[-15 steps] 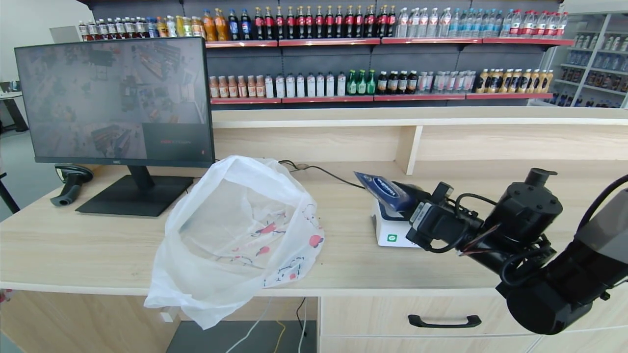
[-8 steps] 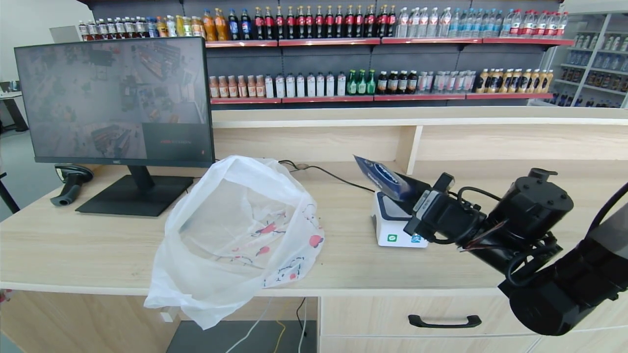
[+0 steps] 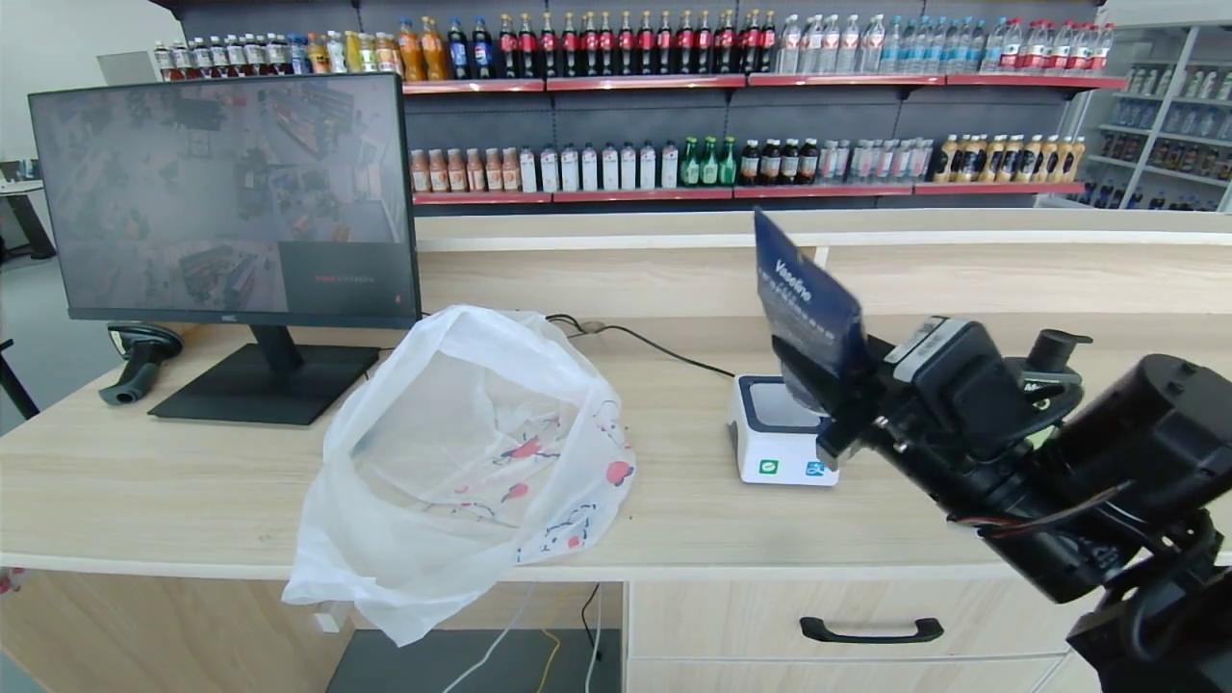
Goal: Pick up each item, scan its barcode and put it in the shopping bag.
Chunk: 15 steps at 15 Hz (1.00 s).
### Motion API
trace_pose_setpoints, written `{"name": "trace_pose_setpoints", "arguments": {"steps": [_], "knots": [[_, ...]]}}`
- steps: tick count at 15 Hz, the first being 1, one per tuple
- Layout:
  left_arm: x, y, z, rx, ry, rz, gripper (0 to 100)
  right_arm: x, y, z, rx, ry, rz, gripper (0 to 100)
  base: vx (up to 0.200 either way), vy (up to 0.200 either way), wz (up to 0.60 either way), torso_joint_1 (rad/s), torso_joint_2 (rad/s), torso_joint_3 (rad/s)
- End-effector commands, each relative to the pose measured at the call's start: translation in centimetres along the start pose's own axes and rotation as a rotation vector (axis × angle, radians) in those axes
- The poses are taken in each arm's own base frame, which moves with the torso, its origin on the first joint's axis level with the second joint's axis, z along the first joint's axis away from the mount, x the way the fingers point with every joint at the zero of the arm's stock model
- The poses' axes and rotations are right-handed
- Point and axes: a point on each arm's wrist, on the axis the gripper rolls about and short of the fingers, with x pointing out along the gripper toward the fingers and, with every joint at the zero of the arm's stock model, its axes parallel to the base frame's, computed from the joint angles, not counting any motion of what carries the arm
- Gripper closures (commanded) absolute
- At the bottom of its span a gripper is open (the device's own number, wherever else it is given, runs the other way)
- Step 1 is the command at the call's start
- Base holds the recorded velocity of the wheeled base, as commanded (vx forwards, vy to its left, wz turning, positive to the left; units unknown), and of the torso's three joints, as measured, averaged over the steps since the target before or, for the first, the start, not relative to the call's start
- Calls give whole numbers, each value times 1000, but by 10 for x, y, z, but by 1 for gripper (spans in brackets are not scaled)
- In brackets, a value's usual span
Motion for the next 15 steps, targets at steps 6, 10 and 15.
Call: {"name": "trace_pose_setpoints", "arguments": {"steps": [6,10,15], "knots": [[0,0,0,2,-1,0,0,-21,-25,27,447,11,-284,100,0,0,0,0,0,0],[0,0,0,0,-1,0,0,-32,-26,6,621,79,-321,100,-100,0,0,1,-2,2],[0,0,0,3,-1,-1,0,-36,-24,2,652,96,-323,100,-120,0,0,3,4,-3]]}}
